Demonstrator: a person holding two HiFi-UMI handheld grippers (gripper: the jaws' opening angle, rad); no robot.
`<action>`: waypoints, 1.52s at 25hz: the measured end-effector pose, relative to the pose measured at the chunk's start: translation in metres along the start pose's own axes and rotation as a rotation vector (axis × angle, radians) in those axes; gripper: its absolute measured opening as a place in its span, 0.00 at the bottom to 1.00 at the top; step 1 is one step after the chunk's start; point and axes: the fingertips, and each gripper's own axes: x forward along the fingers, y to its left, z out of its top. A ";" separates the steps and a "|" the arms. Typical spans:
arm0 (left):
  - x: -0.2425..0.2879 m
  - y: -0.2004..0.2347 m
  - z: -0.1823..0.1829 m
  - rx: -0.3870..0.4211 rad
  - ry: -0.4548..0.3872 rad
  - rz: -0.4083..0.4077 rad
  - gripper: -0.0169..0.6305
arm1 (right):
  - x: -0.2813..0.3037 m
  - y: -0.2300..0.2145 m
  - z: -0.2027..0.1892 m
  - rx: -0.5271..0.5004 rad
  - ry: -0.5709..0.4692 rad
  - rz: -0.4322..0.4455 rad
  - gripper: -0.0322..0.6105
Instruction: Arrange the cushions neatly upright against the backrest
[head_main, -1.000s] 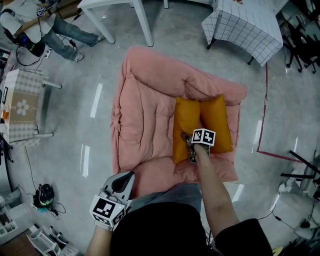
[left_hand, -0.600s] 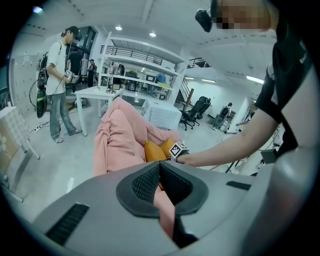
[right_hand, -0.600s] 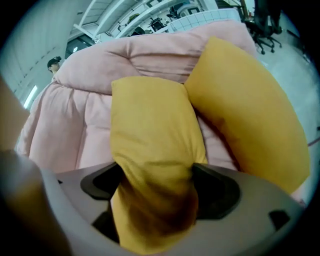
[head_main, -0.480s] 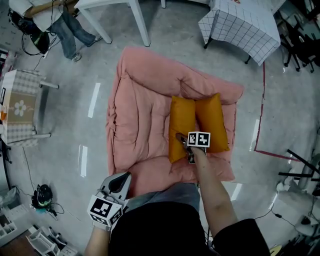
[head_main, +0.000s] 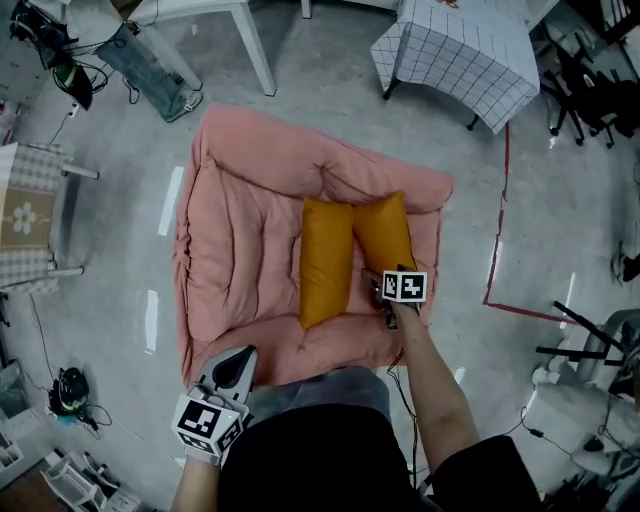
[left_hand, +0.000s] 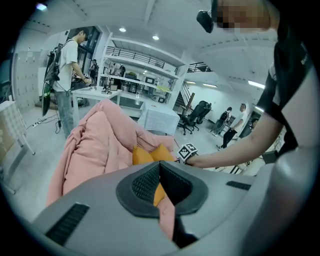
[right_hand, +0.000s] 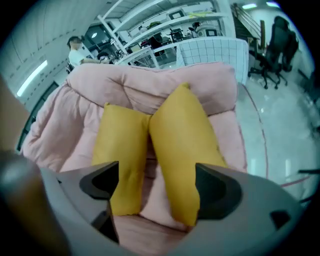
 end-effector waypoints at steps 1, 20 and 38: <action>0.004 -0.005 0.000 -0.013 0.000 0.010 0.05 | 0.000 -0.018 0.005 -0.039 0.007 -0.050 0.76; 0.019 -0.073 -0.041 -0.197 0.022 0.251 0.05 | 0.049 -0.085 0.007 -0.242 0.184 -0.102 0.64; -0.003 -0.052 -0.020 -0.119 -0.106 0.122 0.05 | -0.063 -0.080 0.009 0.158 -0.033 0.072 0.53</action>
